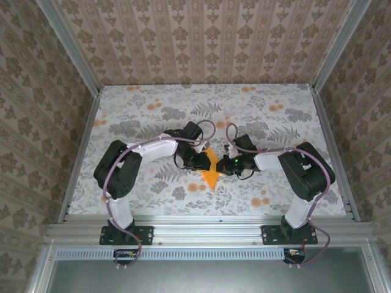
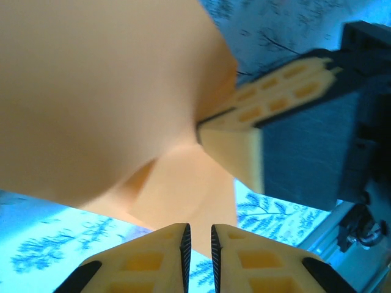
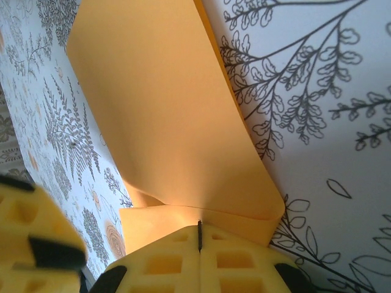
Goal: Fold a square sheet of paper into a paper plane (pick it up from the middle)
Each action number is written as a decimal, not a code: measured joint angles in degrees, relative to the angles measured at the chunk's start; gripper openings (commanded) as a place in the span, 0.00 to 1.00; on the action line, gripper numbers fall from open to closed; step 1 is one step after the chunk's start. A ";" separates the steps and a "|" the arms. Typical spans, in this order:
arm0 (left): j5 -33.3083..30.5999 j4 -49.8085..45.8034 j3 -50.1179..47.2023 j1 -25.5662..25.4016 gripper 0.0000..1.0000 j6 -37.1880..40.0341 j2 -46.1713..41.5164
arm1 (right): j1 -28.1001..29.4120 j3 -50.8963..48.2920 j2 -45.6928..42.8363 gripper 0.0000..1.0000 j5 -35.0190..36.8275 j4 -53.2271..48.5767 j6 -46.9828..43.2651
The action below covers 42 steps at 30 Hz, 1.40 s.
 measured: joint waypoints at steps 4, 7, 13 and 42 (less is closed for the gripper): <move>0.02 1.11 -0.22 -2.78 0.18 -1.07 -0.39 | 0.00 -0.26 0.00 0.02 -0.66 0.09 0.04; 0.02 2.67 -1.25 -4.50 0.18 -1.97 -0.37 | 0.00 -0.50 0.00 0.02 -1.16 0.24 0.09; 0.00 6.25 -3.61 -7.04 0.17 -3.72 0.24 | 0.00 -1.05 0.00 0.02 -2.19 1.05 0.50; -5.18 13.81 -11.78 -10.97 0.16 -6.29 -1.29 | -0.02 -1.92 0.00 0.01 -2.71 2.67 1.75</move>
